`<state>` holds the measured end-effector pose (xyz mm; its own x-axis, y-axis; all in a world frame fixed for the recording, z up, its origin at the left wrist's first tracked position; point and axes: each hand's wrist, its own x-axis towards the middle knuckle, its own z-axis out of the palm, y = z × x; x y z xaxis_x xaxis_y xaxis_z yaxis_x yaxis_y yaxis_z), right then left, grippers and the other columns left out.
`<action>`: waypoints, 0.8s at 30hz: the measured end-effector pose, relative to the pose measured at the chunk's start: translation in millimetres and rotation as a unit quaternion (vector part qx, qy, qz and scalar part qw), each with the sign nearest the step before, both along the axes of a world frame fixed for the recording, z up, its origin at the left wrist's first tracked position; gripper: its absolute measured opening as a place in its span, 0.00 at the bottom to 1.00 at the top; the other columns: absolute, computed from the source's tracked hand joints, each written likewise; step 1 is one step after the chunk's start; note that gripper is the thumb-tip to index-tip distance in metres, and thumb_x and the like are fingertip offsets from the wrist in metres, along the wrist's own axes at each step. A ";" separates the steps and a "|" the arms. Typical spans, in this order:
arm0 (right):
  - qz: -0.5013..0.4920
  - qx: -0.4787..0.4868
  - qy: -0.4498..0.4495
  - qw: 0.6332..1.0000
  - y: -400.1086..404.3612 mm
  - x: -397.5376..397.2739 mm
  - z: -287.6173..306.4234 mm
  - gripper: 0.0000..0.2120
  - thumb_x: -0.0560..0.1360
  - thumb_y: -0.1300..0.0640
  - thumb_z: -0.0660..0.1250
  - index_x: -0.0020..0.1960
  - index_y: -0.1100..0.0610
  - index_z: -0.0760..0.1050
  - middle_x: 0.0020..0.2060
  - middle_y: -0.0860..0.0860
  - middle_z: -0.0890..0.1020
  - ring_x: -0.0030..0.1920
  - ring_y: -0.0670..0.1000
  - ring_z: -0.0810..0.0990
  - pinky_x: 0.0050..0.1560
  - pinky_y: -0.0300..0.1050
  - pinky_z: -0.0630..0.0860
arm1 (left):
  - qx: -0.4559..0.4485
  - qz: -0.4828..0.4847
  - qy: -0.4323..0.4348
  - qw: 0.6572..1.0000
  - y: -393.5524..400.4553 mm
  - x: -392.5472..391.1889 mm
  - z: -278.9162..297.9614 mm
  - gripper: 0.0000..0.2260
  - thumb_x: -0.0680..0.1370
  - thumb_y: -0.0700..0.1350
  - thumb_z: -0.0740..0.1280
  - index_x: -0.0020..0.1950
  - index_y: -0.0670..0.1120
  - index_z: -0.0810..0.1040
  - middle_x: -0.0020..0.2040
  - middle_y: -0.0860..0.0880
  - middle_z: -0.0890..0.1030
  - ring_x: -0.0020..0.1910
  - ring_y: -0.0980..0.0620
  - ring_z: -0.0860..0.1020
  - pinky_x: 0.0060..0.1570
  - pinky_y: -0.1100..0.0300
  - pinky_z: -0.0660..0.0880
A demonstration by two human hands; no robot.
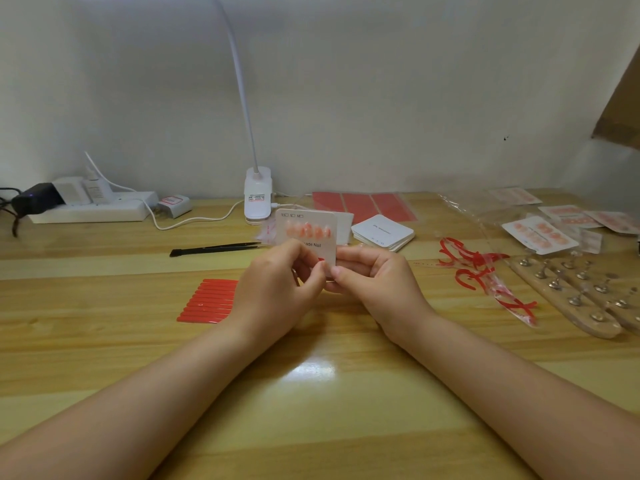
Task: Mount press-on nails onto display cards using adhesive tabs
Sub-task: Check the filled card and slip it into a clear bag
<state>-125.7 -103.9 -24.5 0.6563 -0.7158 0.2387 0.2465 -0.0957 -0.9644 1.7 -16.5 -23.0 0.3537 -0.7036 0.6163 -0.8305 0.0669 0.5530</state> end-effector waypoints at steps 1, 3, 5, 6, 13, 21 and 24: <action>0.002 0.003 -0.002 1.000 0.1 -0.1 0.1 0.13 0.74 0.72 0.67 0.49 0.56 0.82 0.48 0.54 0.86 0.49 0.51 0.85 0.47 0.41 0.82 | -0.001 0.001 0.000 1.000 -0.1 -0.1 -0.3 0.05 0.74 0.44 0.71 0.41 0.45 0.79 0.34 0.52 0.79 0.33 0.50 0.77 0.35 0.48 0.75; 0.003 0.004 -0.005 1.000 0.0 -0.5 0.2 0.13 0.74 0.72 0.67 0.49 0.56 0.82 0.47 0.54 0.86 0.48 0.51 0.85 0.46 0.40 0.81 | -0.003 -0.001 0.007 1.000 -0.4 0.4 -0.6 0.04 0.74 0.44 0.71 0.42 0.44 0.79 0.34 0.51 0.79 0.33 0.49 0.77 0.35 0.47 0.75; 0.000 -0.002 -0.003 1.000 0.4 -0.8 0.4 0.13 0.74 0.72 0.67 0.49 0.56 0.82 0.47 0.54 0.86 0.48 0.51 0.85 0.47 0.41 0.82 | -0.008 -0.004 0.014 1.000 -0.3 0.7 -0.8 0.04 0.74 0.44 0.72 0.42 0.45 0.80 0.34 0.51 0.80 0.33 0.49 0.77 0.36 0.47 0.75; -0.001 -0.005 -0.001 1.000 0.6 -0.7 0.6 0.12 0.74 0.71 0.68 0.50 0.56 0.82 0.47 0.54 0.86 0.49 0.51 0.85 0.48 0.43 0.82 | -0.009 -0.006 0.017 1.000 -0.2 0.8 -0.9 0.04 0.74 0.45 0.72 0.42 0.45 0.80 0.34 0.51 0.80 0.33 0.49 0.77 0.36 0.47 0.75; -0.006 -0.012 0.007 1.000 -0.2 -0.5 -0.2 0.12 0.75 0.72 0.67 0.54 0.62 0.81 0.48 0.52 0.86 0.49 0.51 0.85 0.47 0.42 0.82 | -0.014 -0.005 0.015 1.000 -0.2 1.3 -1.0 0.04 0.74 0.44 0.72 0.42 0.45 0.80 0.35 0.52 0.80 0.34 0.50 0.78 0.36 0.48 0.76; 0.010 -0.035 0.001 0.999 1.2 -0.4 0.1 0.15 0.75 0.71 0.67 0.49 0.51 0.82 0.46 0.46 0.86 0.49 0.49 0.85 0.47 0.41 0.81 | -0.012 -0.001 0.014 1.000 1.3 -1.7 0.9 0.06 0.75 0.47 0.72 0.42 0.45 0.80 0.35 0.52 0.80 0.34 0.51 0.78 0.36 0.48 0.76; 0.009 -0.035 0.004 0.999 0.9 0.0 -0.5 0.16 0.75 0.72 0.66 0.50 0.52 0.82 0.46 0.47 0.86 0.49 0.49 0.85 0.46 0.40 0.81 | -0.013 0.004 0.008 1.000 1.8 -2.5 1.4 0.05 0.74 0.45 0.72 0.42 0.45 0.80 0.35 0.52 0.80 0.34 0.51 0.77 0.37 0.48 0.76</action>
<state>-125.7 -103.0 -25.0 0.6709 -0.6856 0.2824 0.2408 -0.1588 -0.9575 -0.9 -14.7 -21.6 0.3703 -0.6838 0.6287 -0.8217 0.0744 0.5650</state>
